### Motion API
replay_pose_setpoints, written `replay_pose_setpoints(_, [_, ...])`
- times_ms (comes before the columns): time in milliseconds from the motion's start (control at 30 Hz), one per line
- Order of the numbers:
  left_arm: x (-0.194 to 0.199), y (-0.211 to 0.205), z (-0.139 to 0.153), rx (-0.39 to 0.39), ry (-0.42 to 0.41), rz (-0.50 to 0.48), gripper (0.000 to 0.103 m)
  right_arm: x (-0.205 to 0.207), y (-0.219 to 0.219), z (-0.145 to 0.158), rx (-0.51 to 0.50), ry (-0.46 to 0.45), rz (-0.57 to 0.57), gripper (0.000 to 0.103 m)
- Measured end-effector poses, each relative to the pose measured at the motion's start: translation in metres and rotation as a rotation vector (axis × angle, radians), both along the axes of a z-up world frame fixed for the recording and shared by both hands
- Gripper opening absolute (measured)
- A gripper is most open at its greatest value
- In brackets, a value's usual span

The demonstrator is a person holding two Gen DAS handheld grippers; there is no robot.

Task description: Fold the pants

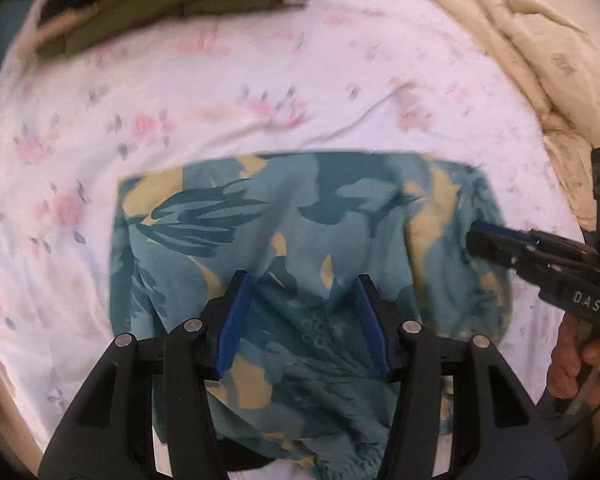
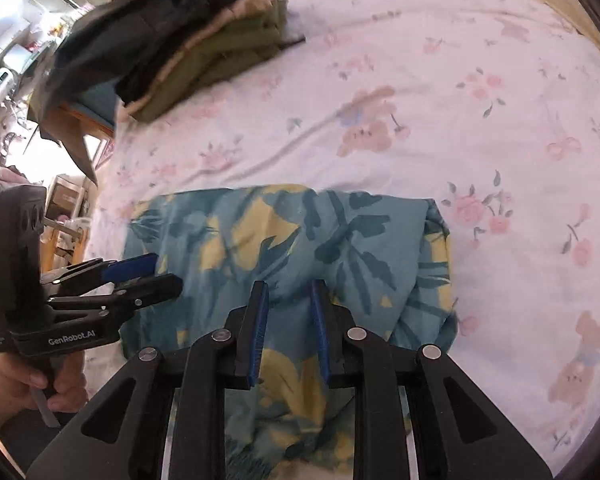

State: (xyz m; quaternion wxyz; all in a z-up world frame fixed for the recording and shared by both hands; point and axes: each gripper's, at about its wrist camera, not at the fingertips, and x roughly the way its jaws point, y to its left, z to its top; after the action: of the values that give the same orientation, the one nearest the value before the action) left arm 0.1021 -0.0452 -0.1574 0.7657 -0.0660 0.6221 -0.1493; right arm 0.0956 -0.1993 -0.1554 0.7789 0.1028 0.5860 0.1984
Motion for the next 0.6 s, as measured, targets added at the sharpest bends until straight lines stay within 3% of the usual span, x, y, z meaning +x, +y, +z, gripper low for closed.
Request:
replay_pose_setpoints(100, [-0.002, 0.007, 0.000, 0.069, -0.018, -0.030, 0.049, 0.003, -0.016, -0.009, -0.159, -0.008, -0.067, 0.018])
replay_pose_setpoints(133, [-0.004, 0.010, 0.003, 0.067, -0.023, -0.023, 0.049, 0.003, -0.031, -0.010, -0.180, 0.006, -0.119, 0.023])
replay_pose_setpoints(200, [-0.004, 0.020, 0.012, 0.041, -0.029, 0.018, 0.049, 0.006, -0.058, -0.005, -0.085, 0.046, -0.184, 0.023])
replay_pose_setpoints(300, [0.003, 0.049, 0.039, -0.065, -0.082, 0.092, 0.049, 0.008, -0.086, 0.013, 0.050, 0.031, -0.244, 0.026])
replay_pose_setpoints(367, [0.015, 0.068, 0.048, -0.073, -0.113, 0.159, 0.049, 0.014, -0.101, 0.013, 0.154, 0.055, -0.308, 0.034])
replay_pose_setpoints(433, [0.028, 0.086, 0.040, -0.111, -0.067, 0.226, 0.049, 0.021, -0.108, 0.005, 0.263, 0.102, -0.336, 0.042])
replay_pose_setpoints(500, [0.040, 0.097, 0.023, -0.158, 0.008, 0.263, 0.049, 0.030, -0.106, -0.006, 0.306, 0.144, -0.338, 0.042])
replay_pose_setpoints(600, [0.042, 0.102, 0.014, -0.165, 0.019, 0.284, 0.048, 0.043, -0.093, -0.020, 0.296, 0.183, -0.327, 0.042])
